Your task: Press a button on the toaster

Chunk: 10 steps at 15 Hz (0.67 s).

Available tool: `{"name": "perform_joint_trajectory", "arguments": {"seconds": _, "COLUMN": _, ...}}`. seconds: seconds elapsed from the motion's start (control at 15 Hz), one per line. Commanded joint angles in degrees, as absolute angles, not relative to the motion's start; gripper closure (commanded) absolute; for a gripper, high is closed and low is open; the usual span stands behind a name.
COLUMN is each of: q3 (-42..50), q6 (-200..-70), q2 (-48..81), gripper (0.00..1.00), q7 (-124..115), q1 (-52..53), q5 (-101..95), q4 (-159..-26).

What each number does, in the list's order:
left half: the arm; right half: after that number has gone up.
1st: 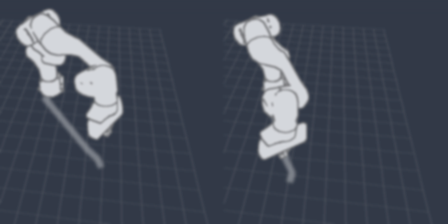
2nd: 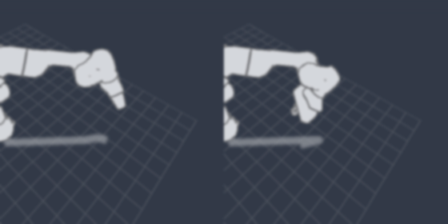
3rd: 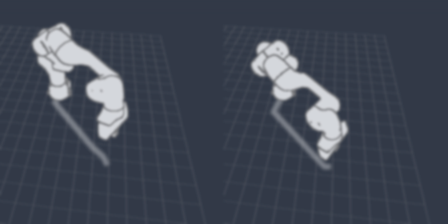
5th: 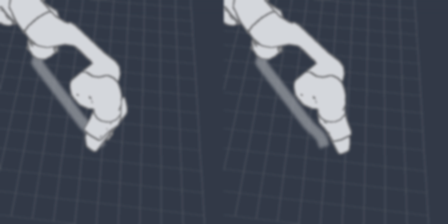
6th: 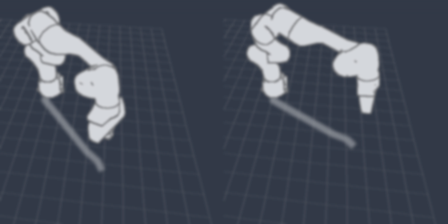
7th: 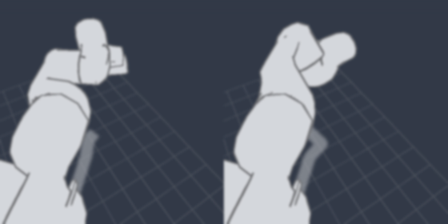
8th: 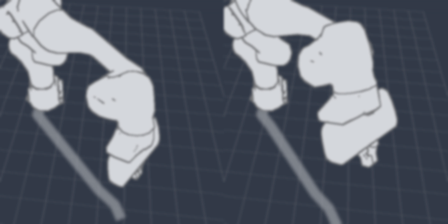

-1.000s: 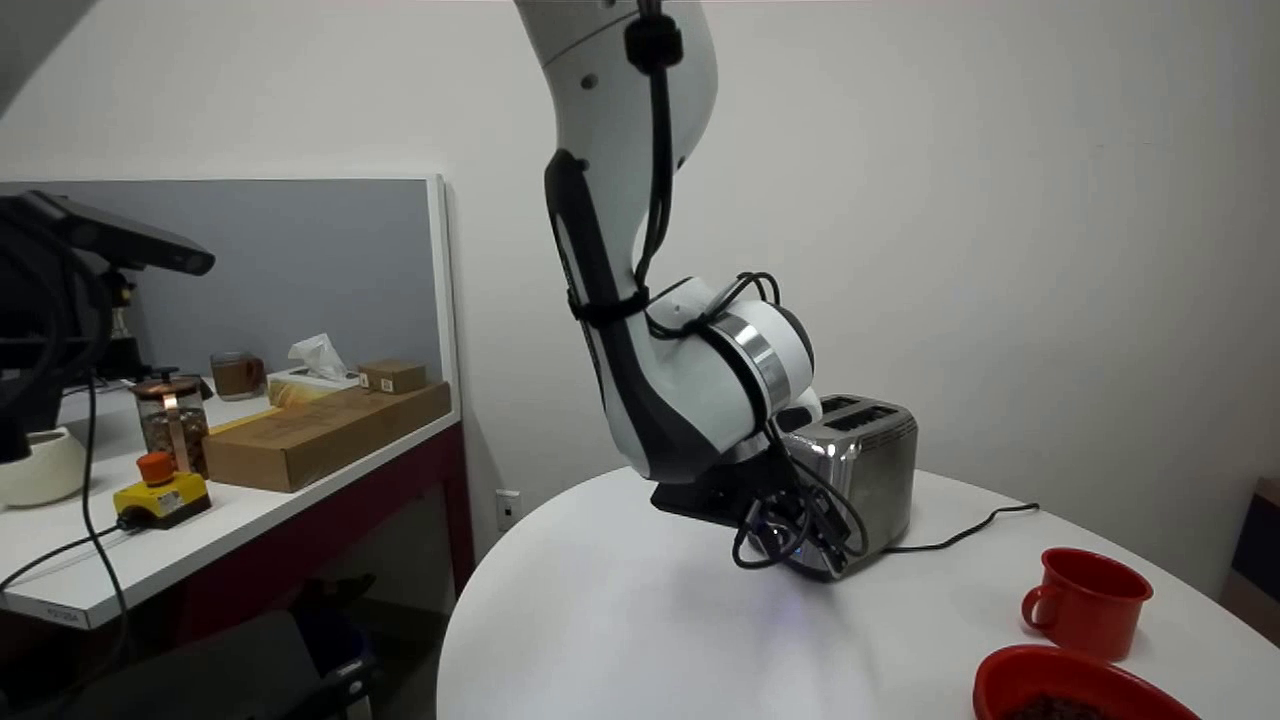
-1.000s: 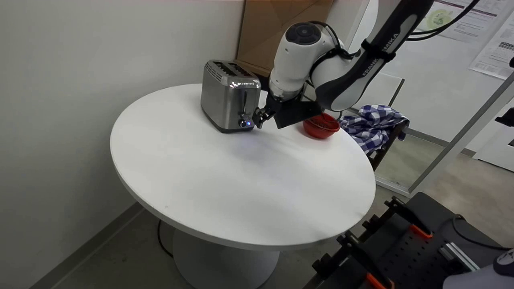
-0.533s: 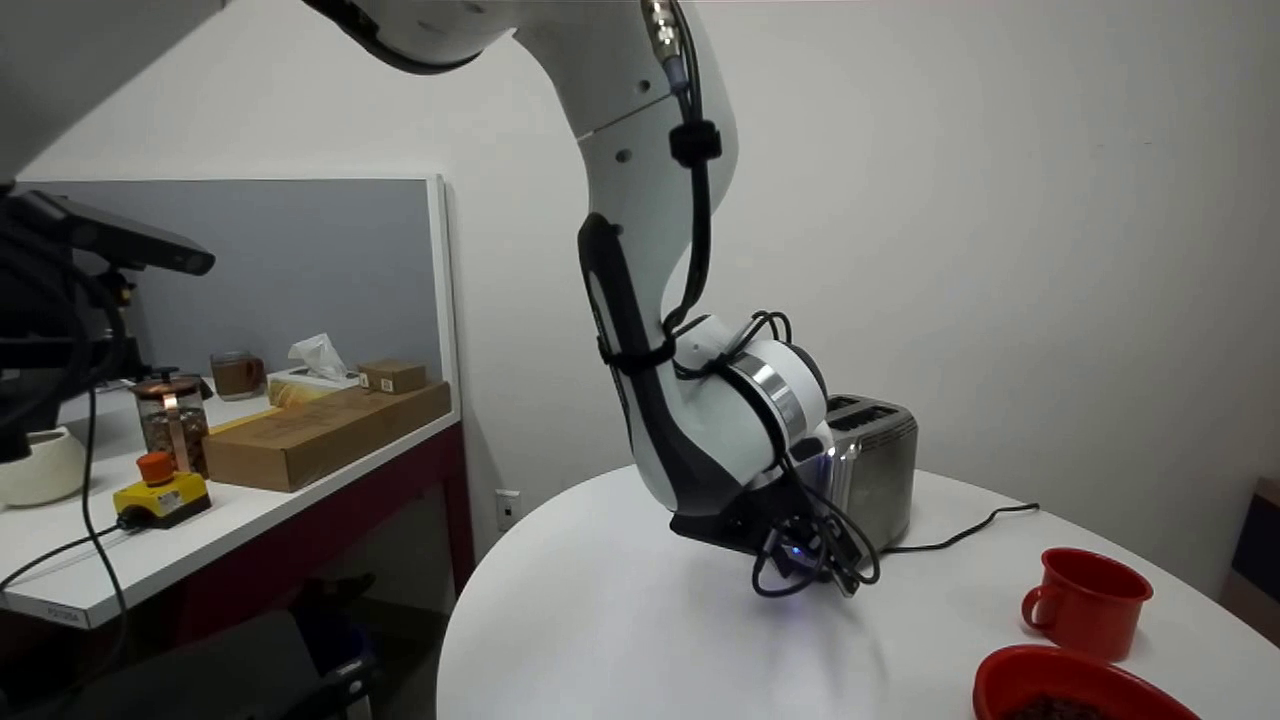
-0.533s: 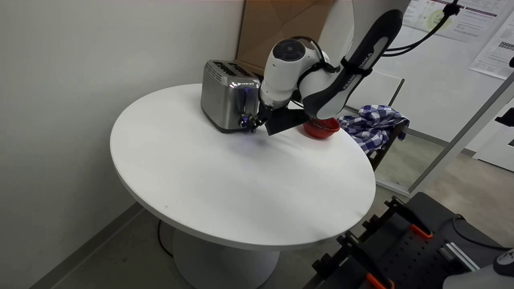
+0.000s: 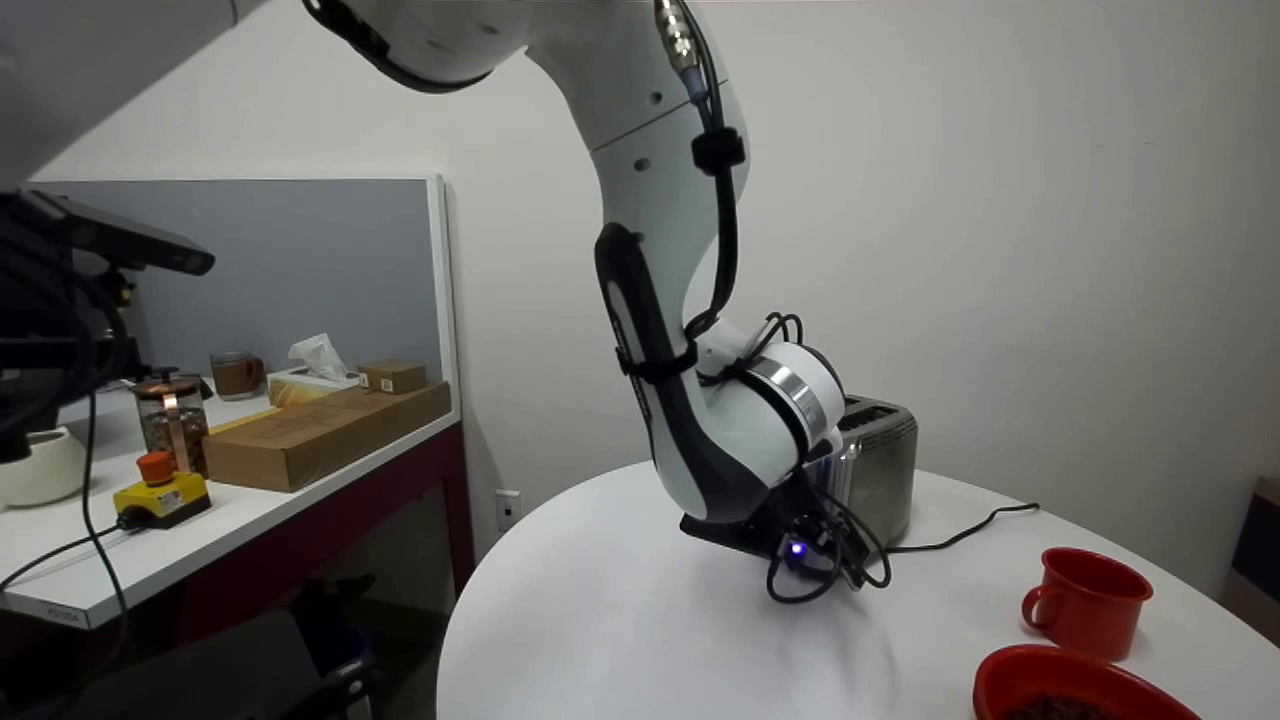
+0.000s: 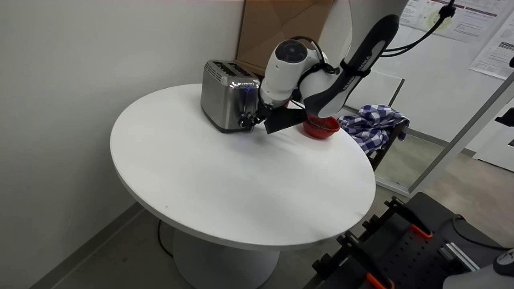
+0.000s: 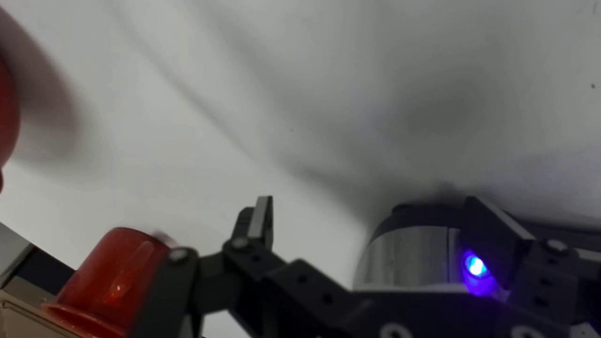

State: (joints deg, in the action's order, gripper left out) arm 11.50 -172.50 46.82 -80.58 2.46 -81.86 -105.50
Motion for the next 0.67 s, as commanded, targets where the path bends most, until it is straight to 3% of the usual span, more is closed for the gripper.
{"name": "perform_joint_trajectory", "arguments": {"seconds": 0.0, "q3": 13.2, "q6": -176.3, "q2": 46.6, "gripper": 0.00, "q7": -85.7, "q1": 3.2, "q5": -86.9, "q4": -104.2}}
{"name": "perform_joint_trajectory", "arguments": {"seconds": 0.6, "q3": 12.6, "q6": -177.6, "q2": 45.1, "gripper": 0.00, "q7": -95.6, "q1": 2.4, "q5": -98.6, "q4": -104.5}}
